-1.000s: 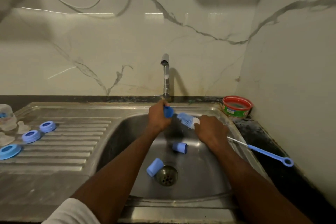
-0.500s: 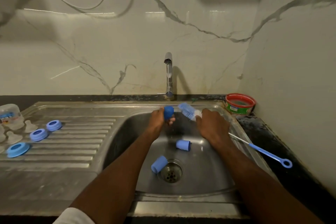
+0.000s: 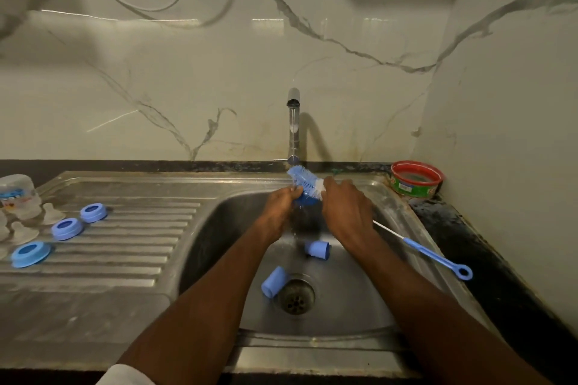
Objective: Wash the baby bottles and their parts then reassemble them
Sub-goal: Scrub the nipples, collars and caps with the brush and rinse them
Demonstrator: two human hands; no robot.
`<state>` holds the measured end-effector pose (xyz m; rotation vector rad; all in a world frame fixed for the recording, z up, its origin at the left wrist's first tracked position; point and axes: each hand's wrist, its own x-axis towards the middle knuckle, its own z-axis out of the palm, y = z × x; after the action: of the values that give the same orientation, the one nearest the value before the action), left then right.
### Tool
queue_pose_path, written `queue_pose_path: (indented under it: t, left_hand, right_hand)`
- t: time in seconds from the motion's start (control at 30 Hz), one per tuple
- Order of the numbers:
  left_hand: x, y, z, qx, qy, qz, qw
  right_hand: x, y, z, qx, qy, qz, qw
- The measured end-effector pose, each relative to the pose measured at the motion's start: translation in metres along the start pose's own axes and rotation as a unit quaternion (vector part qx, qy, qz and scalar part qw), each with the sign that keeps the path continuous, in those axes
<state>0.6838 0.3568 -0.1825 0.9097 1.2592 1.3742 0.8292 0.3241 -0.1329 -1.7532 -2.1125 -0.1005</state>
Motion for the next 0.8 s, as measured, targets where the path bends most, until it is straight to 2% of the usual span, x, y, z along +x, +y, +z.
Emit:
queue_pose_path:
  t: [0.07, 0.13, 0.27, 0.47, 0.57, 0.67, 0.8]
  left_hand:
    - [-0.003, 0.001, -0.001, 0.05, 0.005, 0.028, 0.998]
    - [-0.001, -0.001, -0.005, 0.032, 0.022, 0.042, 0.998]
    - [0.005, -0.008, -0.012, 0.016, 0.094, 0.039, 0.995]
    - [-0.001, -0.002, 0.004, 0.013, 0.035, 0.064, 0.997]
    - [-0.002, 0.006, 0.005, -0.036, 0.07, 0.072, 0.994]
    - [0.007, 0.007, -0.004, -0.115, 0.116, 0.047, 0.985]
    - [0.009, 0.004, 0.003, -0.145, 0.062, 0.013, 0.987]
  right_hand:
    - [0.004, -0.002, -0.001, -0.024, 0.022, 0.006, 0.999]
    - [0.004, -0.001, -0.004, -0.036, 0.032, 0.002, 0.999]
    - [-0.008, 0.003, -0.002, -0.064, 0.002, -0.042, 0.997]
    - [0.0, -0.008, 0.004, -0.01, 0.046, -0.027, 0.999]
    - [0.008, -0.006, 0.005, 0.013, 0.044, 0.0, 0.999]
    - [0.002, -0.003, 0.007, 0.005, 0.04, -0.029, 0.999]
    - [-0.005, -0.011, 0.011, -0.002, 0.054, -0.064, 0.997]
